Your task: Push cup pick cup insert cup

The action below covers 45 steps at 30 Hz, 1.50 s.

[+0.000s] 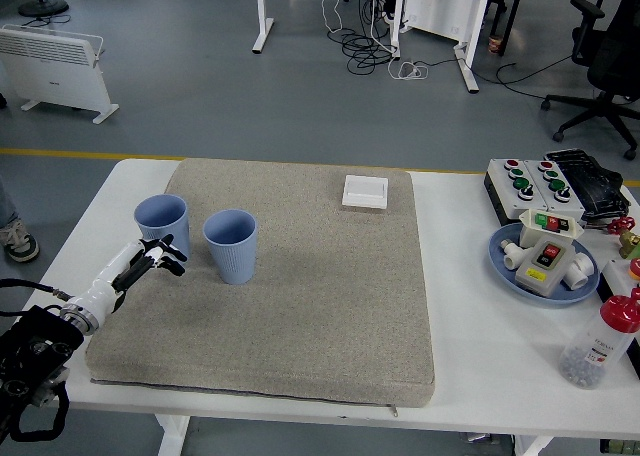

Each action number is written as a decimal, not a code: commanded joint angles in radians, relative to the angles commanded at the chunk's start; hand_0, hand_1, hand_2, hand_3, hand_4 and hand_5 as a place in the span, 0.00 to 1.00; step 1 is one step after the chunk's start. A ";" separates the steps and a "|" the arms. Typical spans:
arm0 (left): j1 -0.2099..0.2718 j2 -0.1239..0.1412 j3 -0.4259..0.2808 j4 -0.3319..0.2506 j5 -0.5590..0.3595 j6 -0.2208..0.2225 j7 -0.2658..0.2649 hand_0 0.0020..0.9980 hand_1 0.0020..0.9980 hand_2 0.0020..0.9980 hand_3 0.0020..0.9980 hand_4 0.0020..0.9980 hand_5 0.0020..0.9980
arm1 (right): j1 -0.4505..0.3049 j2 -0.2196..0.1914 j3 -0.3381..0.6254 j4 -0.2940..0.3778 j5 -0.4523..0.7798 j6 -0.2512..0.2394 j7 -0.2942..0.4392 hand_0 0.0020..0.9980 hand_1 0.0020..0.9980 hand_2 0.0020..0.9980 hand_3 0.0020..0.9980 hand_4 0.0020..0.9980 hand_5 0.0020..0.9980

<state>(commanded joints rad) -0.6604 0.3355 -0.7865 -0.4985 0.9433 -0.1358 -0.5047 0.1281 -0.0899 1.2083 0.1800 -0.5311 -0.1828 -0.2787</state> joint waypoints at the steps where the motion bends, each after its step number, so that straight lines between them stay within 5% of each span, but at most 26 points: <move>1: -0.004 0.001 0.004 0.005 -0.003 0.000 -0.001 0.76 0.47 0.45 0.45 0.53 1.00 | 0.000 0.000 0.001 0.000 -0.001 0.000 0.000 0.73 0.66 0.69 0.59 0.14 0.49; 22: -0.060 -0.028 0.029 0.079 -0.042 -0.022 -0.024 0.79 0.48 0.45 0.45 0.53 1.00 | 0.002 0.008 -0.017 0.000 -0.016 0.007 -0.006 0.73 0.66 0.69 0.59 0.13 0.49; 31: -0.048 -0.030 0.014 0.046 -0.030 -0.015 -0.027 0.75 0.48 0.45 0.45 0.53 1.00 | 0.000 0.008 -0.023 0.000 -0.015 0.007 -0.007 0.73 0.66 0.69 0.59 0.13 0.49; 36: 0.006 0.013 -0.054 -0.082 0.040 -0.003 -0.019 0.75 0.48 0.45 0.45 0.53 1.00 | 0.001 0.005 -0.023 0.000 -0.007 0.006 -0.005 0.73 0.66 0.69 0.59 0.13 0.49; 37: 0.013 0.020 -0.066 -0.108 0.053 -0.002 -0.016 0.58 0.46 0.44 0.45 0.53 1.00 | 0.001 0.004 -0.023 0.000 -0.007 0.006 -0.005 0.73 0.66 0.69 0.59 0.13 0.49; 42: 0.059 0.078 -0.130 -0.279 0.130 0.008 0.000 0.58 0.46 0.44 0.45 0.53 1.00 | 0.001 0.002 -0.017 0.000 -0.012 0.005 -0.005 0.73 0.66 0.69 0.59 0.13 0.49; 43: 0.071 0.100 -0.154 -0.317 0.151 0.007 0.014 0.39 0.44 0.44 0.45 0.54 1.00 | 0.000 0.001 -0.015 0.000 -0.012 0.004 -0.005 0.73 0.66 0.69 0.59 0.13 0.49; 45: 0.082 0.131 -0.195 -0.389 0.179 0.007 0.031 0.39 0.44 0.44 0.45 0.54 1.00 | 0.000 -0.001 -0.015 0.000 -0.009 0.003 -0.005 0.73 0.66 0.69 0.59 0.13 0.49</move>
<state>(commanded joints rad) -0.5787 0.4667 -0.9812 -0.8872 1.1228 -0.1292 -0.4734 0.1279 -0.0908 1.1934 0.1800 -0.5399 -0.1799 -0.2835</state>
